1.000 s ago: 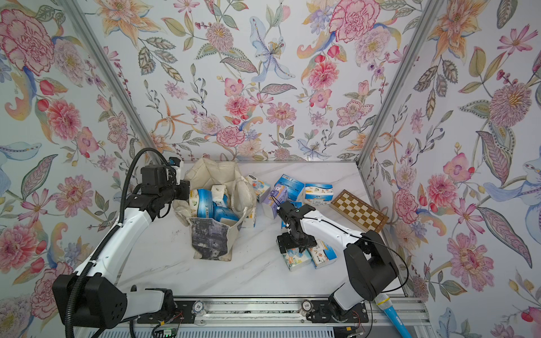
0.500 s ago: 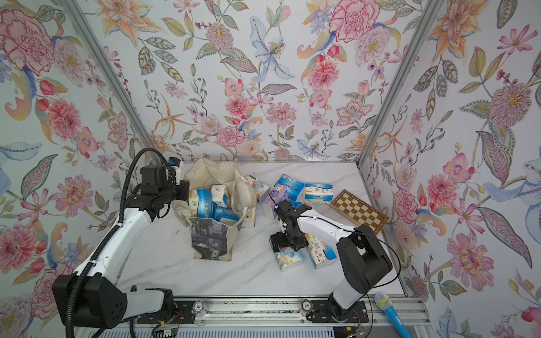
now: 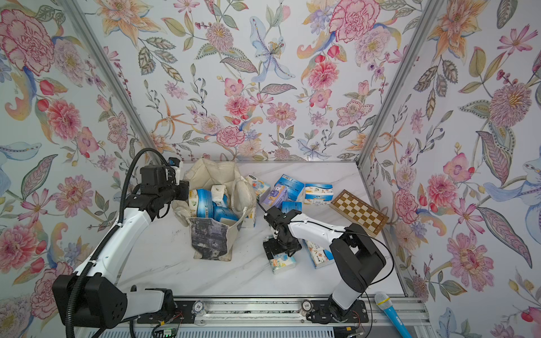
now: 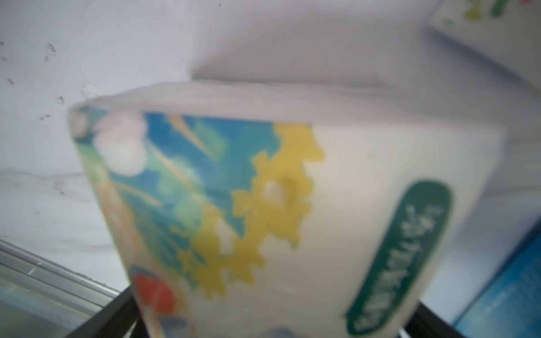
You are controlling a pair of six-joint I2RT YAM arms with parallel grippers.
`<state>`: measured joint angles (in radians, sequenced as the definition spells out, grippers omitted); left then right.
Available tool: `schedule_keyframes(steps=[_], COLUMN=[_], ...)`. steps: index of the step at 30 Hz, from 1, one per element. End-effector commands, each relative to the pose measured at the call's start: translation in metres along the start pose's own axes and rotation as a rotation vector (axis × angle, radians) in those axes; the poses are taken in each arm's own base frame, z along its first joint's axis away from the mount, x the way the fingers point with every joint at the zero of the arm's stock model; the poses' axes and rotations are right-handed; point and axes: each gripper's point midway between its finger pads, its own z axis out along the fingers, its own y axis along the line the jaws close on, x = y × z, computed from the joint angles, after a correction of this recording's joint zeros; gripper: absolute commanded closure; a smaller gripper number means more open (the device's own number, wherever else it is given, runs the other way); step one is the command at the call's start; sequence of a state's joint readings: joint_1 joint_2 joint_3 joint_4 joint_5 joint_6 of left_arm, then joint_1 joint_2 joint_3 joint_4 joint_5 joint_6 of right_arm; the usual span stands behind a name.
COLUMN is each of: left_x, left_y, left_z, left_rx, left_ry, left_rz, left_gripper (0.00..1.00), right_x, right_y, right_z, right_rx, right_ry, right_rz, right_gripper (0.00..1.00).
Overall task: Put tissues into the canvas bag
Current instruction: Pick up the pack of facial tissues from the center of the board.
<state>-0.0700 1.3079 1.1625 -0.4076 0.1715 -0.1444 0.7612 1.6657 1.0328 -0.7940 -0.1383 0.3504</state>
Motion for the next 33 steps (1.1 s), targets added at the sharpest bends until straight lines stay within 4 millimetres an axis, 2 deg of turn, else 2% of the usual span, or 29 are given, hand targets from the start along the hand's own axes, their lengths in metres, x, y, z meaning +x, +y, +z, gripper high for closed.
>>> schedule_keyframes(steps=[1,7,10,17,21,25,28,31,33], left_x=[-0.005,-0.003,-0.002,-0.005,-0.005,-0.006,-0.006,-0.006,-0.005], left_y=[0.006,0.007,0.008,0.007,0.007,0.007,0.005,0.004,0.003], left_z=[-0.009,-0.012,-0.013,-0.013,-0.013,-0.014,-0.015,-0.015,-0.014], left_rx=[-0.019,-0.029,-0.033,-0.028,-0.024,-0.024,-0.019,-0.01,-0.004], left_ry=[-0.016,-0.015,-0.013,-0.02,-0.02,-0.022,-0.025,-0.032,-0.033], left_rz=[0.004,0.006,0.007,0.003,0.002,0.0,-0.004,-0.013,-0.016], left_gripper=[1.0,1.0,1.0,1.0,1.0,1.0,1.0,1.0,1.0], right_x=[0.0,0.005,0.004,-0.012,-0.022,-0.043,-0.076,-0.115,-0.141], right_y=[-0.007,-0.01,-0.011,-0.015,-0.013,-0.012,-0.002,0.017,0.036], right_z=[0.01,0.023,0.019,-0.019,-0.049,-0.108,-0.173,-0.235,-0.264], right_rx=[0.072,0.146,0.163,0.176,0.158,0.164,0.151,0.121,0.102], right_ry=[0.02,0.049,0.035,-0.068,-0.125,-0.238,-0.404,-0.58,-0.665], right_rz=[0.015,-0.002,-0.002,0.013,0.022,0.011,-0.023,-0.077,-0.128], right_gripper=[0.01,0.01,0.02,0.15,0.15,0.15,0.15,0.15,0.15])
